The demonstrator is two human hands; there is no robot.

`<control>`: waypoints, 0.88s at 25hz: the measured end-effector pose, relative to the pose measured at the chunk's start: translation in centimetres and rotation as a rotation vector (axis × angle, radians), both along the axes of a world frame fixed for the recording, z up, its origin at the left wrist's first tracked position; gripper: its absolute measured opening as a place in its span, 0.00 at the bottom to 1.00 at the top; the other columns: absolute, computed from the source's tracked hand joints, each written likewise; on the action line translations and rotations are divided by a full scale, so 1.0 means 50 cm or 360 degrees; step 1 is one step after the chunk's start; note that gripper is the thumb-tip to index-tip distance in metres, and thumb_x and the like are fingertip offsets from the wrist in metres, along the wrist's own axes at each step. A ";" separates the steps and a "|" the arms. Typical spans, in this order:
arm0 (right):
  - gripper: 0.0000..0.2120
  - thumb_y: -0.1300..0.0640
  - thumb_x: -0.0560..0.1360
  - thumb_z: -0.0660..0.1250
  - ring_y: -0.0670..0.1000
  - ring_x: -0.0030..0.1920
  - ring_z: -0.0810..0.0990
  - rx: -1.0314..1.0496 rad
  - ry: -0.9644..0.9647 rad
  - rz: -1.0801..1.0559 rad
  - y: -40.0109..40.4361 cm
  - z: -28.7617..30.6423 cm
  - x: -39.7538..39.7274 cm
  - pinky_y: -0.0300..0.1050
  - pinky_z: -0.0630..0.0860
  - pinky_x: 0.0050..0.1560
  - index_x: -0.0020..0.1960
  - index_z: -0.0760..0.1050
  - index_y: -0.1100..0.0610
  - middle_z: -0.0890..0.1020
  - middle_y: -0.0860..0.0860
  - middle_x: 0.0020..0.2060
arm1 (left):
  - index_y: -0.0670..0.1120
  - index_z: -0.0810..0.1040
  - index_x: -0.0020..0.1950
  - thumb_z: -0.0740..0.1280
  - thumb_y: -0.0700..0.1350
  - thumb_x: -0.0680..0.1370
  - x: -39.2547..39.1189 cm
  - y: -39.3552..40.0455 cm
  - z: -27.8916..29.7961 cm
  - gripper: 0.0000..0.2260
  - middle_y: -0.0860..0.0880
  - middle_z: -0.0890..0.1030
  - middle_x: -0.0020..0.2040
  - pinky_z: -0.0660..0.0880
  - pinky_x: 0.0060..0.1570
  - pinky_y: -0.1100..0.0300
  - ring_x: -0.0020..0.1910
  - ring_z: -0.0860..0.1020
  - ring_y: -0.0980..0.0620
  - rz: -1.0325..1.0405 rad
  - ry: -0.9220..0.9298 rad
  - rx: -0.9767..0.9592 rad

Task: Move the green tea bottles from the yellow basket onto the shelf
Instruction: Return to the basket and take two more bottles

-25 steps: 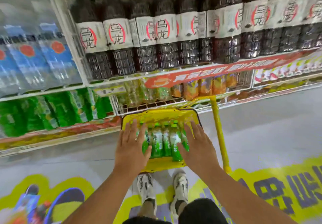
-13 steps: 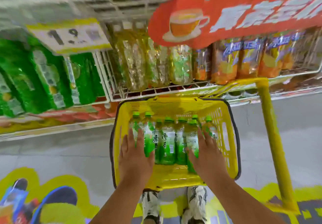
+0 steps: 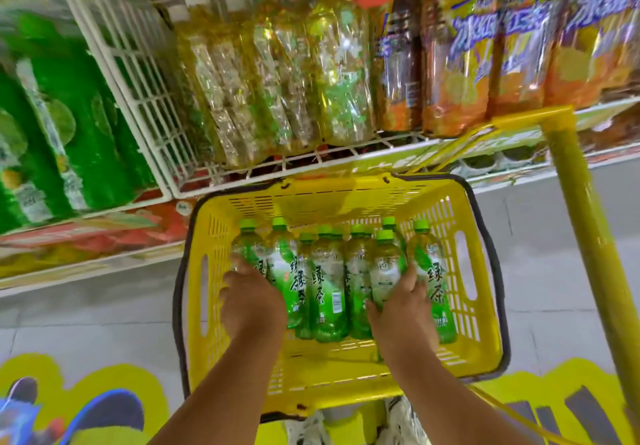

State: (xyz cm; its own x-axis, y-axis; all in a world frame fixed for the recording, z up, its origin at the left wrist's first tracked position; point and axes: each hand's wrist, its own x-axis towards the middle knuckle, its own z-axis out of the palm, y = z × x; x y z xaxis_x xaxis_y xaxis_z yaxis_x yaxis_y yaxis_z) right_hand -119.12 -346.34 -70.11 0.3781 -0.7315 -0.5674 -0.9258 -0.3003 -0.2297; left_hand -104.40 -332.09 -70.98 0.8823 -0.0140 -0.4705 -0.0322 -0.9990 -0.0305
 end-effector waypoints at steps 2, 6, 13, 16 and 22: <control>0.48 0.47 0.78 0.70 0.59 0.76 0.66 0.0020 -0.0032 -0.0031 0.002 -0.011 -0.002 0.54 0.77 0.63 0.82 0.39 0.58 0.56 0.58 0.80 | 0.40 0.48 0.82 0.66 0.43 0.80 0.015 0.002 -0.012 0.37 0.39 0.73 0.68 0.79 0.53 0.47 0.62 0.79 0.39 -0.0009 -0.0039 0.0066; 0.47 0.52 0.75 0.75 0.60 0.68 0.76 0.0071 -0.0173 -0.0126 -0.005 -0.014 -0.007 0.56 0.82 0.55 0.81 0.46 0.56 0.64 0.58 0.77 | 0.40 0.52 0.80 0.70 0.42 0.79 0.025 0.019 -0.005 0.37 0.37 0.73 0.67 0.78 0.49 0.45 0.60 0.80 0.36 0.0003 0.0030 -0.0047; 0.38 0.51 0.73 0.76 0.53 0.50 0.83 0.0185 -0.0255 -0.0196 -0.025 0.065 -0.018 0.42 0.75 0.36 0.75 0.59 0.57 0.80 0.55 0.60 | 0.43 0.53 0.81 0.72 0.48 0.78 -0.001 0.020 0.117 0.38 0.36 0.71 0.70 0.77 0.43 0.47 0.57 0.80 0.32 0.0005 0.0096 -0.0379; 0.32 0.50 0.71 0.76 0.48 0.40 0.83 0.0231 -0.0417 -0.0265 -0.025 0.147 -0.028 0.44 0.79 0.32 0.68 0.63 0.52 0.82 0.47 0.47 | 0.44 0.53 0.82 0.72 0.50 0.78 -0.022 0.024 0.207 0.39 0.36 0.68 0.75 0.78 0.53 0.42 0.67 0.75 0.33 0.0011 0.0090 -0.0518; 0.32 0.47 0.69 0.77 0.49 0.46 0.82 0.0246 -0.0622 -0.0242 -0.021 0.384 -0.068 0.46 0.79 0.40 0.67 0.66 0.48 0.81 0.45 0.49 | 0.51 0.53 0.83 0.72 0.55 0.77 -0.069 0.030 0.450 0.40 0.44 0.71 0.74 0.77 0.51 0.47 0.65 0.77 0.39 0.0041 0.0111 -0.0773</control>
State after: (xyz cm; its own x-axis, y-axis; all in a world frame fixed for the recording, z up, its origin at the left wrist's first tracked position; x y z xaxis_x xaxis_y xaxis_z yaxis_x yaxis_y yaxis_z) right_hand -122.51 -347.41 -50.94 0.4803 -0.7134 -0.5102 -0.7916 -0.1021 -0.6025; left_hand -107.87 -330.61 -48.47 0.8519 -0.2251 -0.4729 0.0072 -0.8978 0.4404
